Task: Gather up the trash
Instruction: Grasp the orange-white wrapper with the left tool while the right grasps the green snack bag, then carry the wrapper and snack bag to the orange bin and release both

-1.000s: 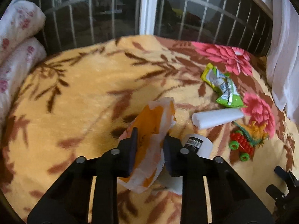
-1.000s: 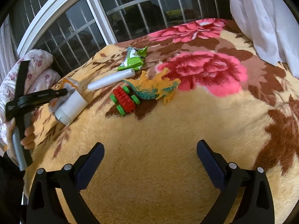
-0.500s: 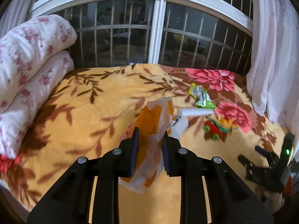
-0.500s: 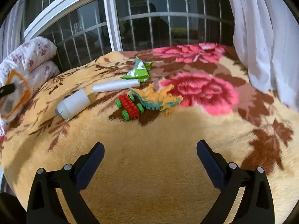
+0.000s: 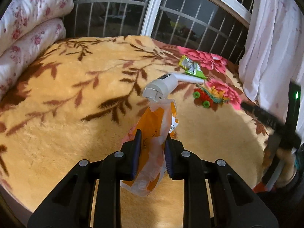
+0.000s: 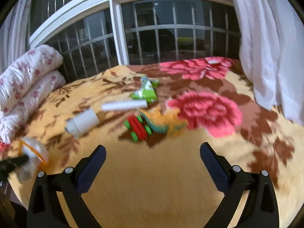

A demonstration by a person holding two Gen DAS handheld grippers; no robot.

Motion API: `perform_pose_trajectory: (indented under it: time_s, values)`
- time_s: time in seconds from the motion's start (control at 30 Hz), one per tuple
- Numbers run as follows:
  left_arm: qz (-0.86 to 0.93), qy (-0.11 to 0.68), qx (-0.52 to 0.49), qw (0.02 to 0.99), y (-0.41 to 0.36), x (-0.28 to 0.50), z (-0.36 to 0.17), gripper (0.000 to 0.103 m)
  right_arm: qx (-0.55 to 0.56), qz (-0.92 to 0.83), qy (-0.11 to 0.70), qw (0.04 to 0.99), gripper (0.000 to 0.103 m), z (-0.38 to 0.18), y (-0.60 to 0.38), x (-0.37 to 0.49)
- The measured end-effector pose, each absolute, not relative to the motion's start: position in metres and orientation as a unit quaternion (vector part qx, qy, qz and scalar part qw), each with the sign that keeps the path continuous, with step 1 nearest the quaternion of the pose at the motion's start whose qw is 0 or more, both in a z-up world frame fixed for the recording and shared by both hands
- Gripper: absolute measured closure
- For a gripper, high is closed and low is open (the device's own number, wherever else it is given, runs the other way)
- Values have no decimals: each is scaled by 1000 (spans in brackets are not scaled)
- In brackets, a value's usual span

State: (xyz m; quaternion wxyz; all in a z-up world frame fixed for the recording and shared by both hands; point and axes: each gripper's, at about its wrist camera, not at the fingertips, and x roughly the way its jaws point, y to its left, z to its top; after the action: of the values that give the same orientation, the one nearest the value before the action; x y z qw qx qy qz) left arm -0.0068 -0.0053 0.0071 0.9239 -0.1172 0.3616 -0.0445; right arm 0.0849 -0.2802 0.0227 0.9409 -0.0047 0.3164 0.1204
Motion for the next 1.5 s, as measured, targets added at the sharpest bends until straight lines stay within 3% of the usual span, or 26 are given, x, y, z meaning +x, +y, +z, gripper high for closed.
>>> perform_pose_trajectory:
  time_s: [0.23,0.6,0.63,0.7,0.77,1.23,1.5]
  values:
    - [-42,363,-113,924,-10,-3,-6,81,-40,122,348,928,6,40,-257,195]
    - [-29,366,-80,927,-22,6,-16,81,-1,104,493,864,6,-19,-215,353]
    - [-27,365,-76,928,-22,7,-18,81,1,95,504,859,8,-28,-214,363]
    - [-25,366,-75,927,-22,9,-19,81,2,86,526,846,40,-41,-213,371]
    - [-23,365,-73,928,-22,9,-20,81,-12,65,513,856,68,-39,-213,367]
    - [-3,350,-76,934,-29,4,-14,81,-22,123,420,899,69,40,-236,256]
    - [-16,321,-93,943,-34,-17,1,81,-11,166,400,901,69,37,-251,137]
